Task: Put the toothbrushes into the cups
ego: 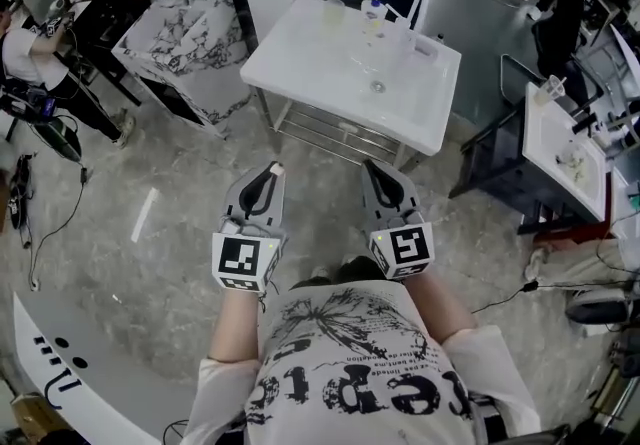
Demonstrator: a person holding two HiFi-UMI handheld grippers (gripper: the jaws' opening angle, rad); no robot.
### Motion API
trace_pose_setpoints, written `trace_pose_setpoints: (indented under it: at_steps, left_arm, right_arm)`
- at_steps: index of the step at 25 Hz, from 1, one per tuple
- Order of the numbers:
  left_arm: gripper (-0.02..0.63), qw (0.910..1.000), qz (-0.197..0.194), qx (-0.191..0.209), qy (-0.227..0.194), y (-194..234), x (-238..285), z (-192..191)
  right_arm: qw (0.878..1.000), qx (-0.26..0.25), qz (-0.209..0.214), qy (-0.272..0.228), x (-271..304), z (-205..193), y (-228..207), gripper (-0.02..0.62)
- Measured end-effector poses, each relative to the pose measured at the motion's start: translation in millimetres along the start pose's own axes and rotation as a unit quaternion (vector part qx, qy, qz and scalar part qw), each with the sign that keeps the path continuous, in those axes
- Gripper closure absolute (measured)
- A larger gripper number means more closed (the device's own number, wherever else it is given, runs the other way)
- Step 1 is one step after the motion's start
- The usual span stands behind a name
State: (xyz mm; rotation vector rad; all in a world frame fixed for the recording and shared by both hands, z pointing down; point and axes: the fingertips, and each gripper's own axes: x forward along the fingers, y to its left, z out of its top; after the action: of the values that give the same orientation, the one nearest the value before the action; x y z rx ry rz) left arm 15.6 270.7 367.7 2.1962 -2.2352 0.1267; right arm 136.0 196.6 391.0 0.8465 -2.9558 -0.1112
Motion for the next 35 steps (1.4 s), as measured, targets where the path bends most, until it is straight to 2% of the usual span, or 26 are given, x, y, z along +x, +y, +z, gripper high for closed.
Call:
trace_pose_setpoints:
  at_steps: [5,10,23,30,35]
  left_arm:
    - [0.580,0.9999,0.008,-0.004,0.008,28,32,-14]
    - [0.580,0.9998,0.019,0.000,0.010,53,90,-20]
    - [0.580,0.9991,0.041,0.009,-0.005,114,293,3]
    - [0.580,0.9997,0.020,0.009,0.006,137,367,0]
    - [0.580,0.9997,-0.022,0.005,0.009,155,417,-2]
  right_arm:
    - [1.000,0.002,0.010,0.002,46,-10,-10,0.603]
    - [1.000,0.005,0.025,0.000,104,-20,-42,0.603]
    - [0.999,-0.012,0.034,-0.023,280,-9,-185,0.603]
    - [1.000,-0.003,0.007,-0.005,334,-21,-234,0.603]
    - [1.000,0.010,-0.028,0.008,368,-27,-257,0.603]
